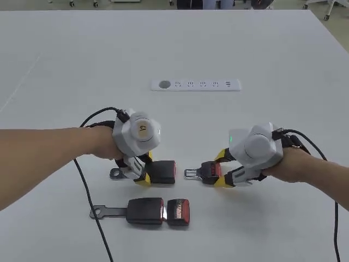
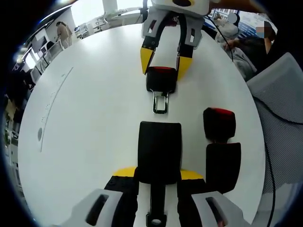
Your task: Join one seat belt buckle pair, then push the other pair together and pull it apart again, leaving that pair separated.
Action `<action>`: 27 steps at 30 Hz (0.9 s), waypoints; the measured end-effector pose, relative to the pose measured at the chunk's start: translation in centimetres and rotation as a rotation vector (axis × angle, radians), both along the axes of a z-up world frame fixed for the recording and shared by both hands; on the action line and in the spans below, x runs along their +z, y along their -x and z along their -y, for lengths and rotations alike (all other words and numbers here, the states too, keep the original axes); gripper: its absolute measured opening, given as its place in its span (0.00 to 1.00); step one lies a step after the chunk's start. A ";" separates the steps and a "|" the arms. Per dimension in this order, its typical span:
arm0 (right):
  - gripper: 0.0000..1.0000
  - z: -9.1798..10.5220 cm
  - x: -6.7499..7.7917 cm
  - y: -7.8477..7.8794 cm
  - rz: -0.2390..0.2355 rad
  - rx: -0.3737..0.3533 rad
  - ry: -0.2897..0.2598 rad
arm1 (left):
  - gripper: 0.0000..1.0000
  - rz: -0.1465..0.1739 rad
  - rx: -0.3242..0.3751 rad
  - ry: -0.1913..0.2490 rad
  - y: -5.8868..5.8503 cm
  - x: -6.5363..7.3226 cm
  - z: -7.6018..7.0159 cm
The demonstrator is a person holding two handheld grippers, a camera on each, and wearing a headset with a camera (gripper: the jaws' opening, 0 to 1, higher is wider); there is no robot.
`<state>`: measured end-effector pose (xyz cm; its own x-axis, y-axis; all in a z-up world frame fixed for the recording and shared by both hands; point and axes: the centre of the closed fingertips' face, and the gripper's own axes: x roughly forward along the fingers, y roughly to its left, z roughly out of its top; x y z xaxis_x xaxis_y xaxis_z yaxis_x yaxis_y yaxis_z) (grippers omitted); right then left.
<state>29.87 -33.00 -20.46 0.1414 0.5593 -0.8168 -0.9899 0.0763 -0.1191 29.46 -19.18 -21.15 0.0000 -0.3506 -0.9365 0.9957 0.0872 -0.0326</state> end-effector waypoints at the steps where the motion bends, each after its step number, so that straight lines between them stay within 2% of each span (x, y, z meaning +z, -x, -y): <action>1: 0.31 -0.1 0.0 0.0 0.000 0.001 -0.001 | 0.32 0.000 0.000 0.000 0.0 0.0 0.0; 26: 0.31 -3.9 0.0 0.2 0.004 0.015 -0.021 | 0.31 -0.004 0.004 -0.003 -0.2 -0.2 -0.1; 27: 0.31 -3.8 -0.1 0.2 0.004 0.010 -0.002 | 0.31 -0.003 0.004 -0.002 -0.2 -0.2 -0.2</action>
